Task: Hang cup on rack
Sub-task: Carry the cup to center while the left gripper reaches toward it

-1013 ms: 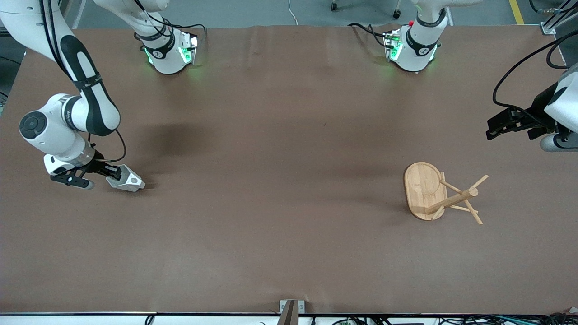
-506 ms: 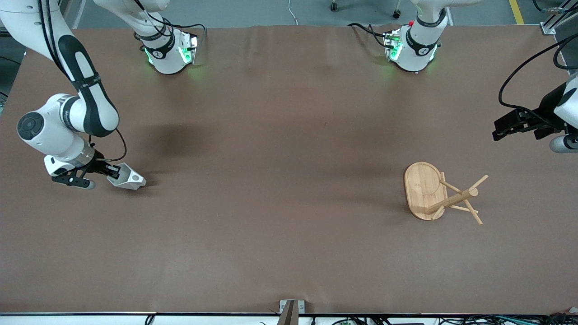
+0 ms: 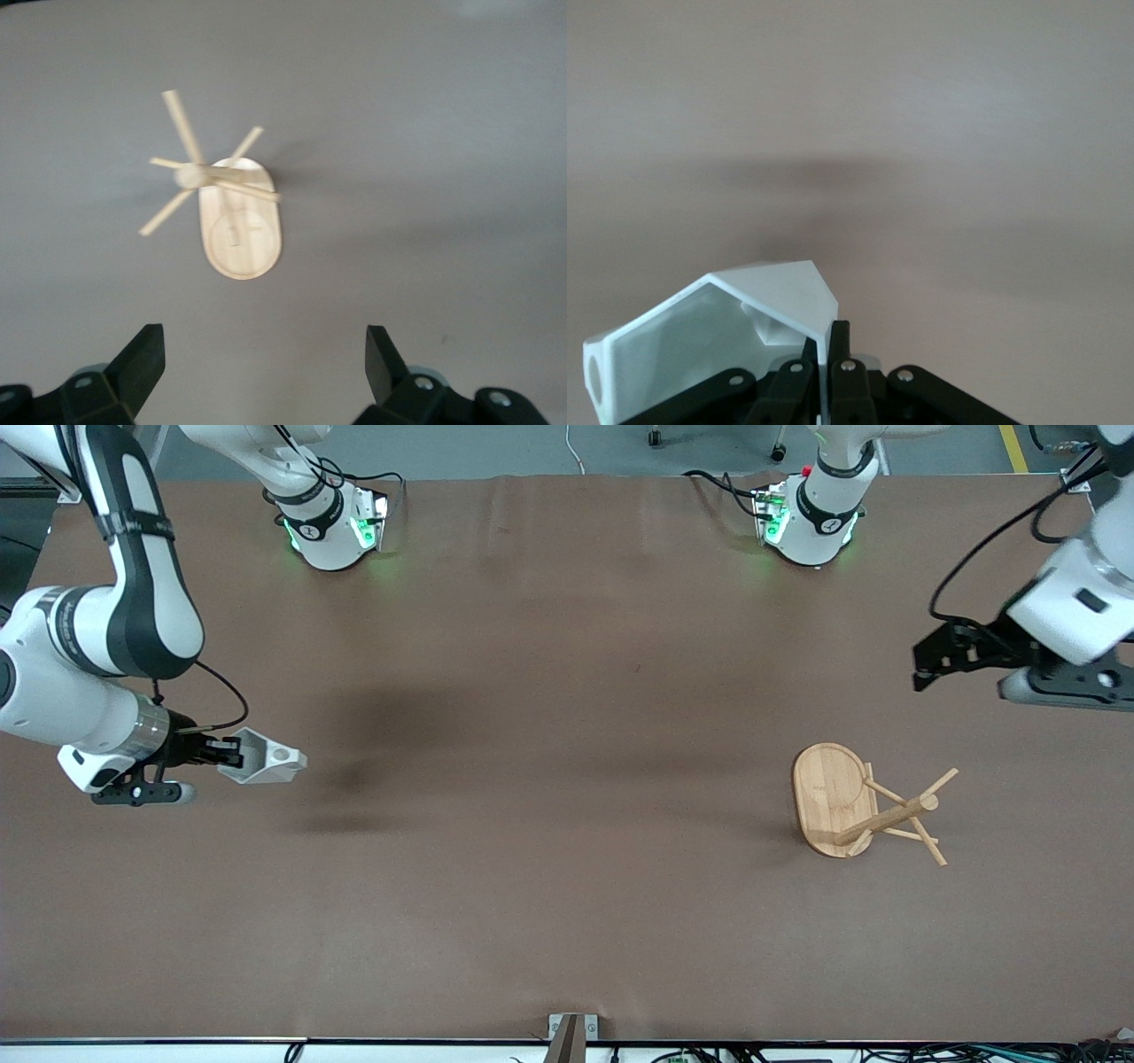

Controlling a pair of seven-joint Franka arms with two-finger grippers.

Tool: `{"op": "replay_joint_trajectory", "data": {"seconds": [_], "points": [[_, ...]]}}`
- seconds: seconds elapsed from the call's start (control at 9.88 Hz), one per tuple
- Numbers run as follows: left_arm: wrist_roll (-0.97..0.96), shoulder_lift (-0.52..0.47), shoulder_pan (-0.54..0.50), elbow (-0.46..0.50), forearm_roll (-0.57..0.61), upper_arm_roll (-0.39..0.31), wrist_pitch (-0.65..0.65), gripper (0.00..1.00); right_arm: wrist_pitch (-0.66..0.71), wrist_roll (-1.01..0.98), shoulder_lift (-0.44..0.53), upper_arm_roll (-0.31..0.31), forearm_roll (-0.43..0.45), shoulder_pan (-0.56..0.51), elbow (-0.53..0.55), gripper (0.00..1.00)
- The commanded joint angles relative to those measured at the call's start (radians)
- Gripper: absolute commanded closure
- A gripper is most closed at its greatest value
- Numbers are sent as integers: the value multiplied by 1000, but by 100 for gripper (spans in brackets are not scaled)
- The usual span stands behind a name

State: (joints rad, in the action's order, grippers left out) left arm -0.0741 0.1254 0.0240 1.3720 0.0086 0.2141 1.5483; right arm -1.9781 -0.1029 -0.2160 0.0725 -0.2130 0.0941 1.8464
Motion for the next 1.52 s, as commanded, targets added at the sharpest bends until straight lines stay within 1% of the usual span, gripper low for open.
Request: {"op": "replay_joint_trajectory", "data": {"seconds": [0.0,0.1,0.2,0.3,0.41,0.51,0.61,0.71,0.81,1.01,1.11,1.22,1.42], "points": [[25,10,-9,4,-31,112,-1,0,28,-105,-23,-25,-247,39,-18,100],[33,8,-9,4,-77,176,-1,0,28,-122,-34,-69,-393,45,-19,100],[34,10,-7,2,-125,224,13,0,27,-129,-46,-121,-539,47,-22,100],[55,10,-7,4,-151,261,59,0,27,-133,-62,-163,-650,52,-29,99],[129,14,-7,10,-191,289,91,0,27,-132,-74,-206,-722,59,-45,100],[260,22,-6,19,-226,292,117,0,27,-132,-78,-245,-803,62,-52,100],[363,20,-6,68,-264,294,180,0,30,-126,-82,-273,-894,70,-47,100],[437,20,1,106,-294,307,261,0,30,-123,-82,-283,-987,87,-41,100],[479,33,7,122,-297,320,315,0,22,-127,-86,-286,-1040,123,-44,100],[612,103,17,125,-300,347,427,0,19,-129,-89,-287,-1106,162,-44,99],[625,102,16,134,-300,366,432,0,15,-130,-89,-289,-1146,183,-44,99],[625,100,14,156,-300,389,432,0,-7,-130,-89,-289,-1164,193,-44,99],[643,97,13,189,-302,428,428,0,-34,-129,-89,-298,-1166,203,-47,99]]}}
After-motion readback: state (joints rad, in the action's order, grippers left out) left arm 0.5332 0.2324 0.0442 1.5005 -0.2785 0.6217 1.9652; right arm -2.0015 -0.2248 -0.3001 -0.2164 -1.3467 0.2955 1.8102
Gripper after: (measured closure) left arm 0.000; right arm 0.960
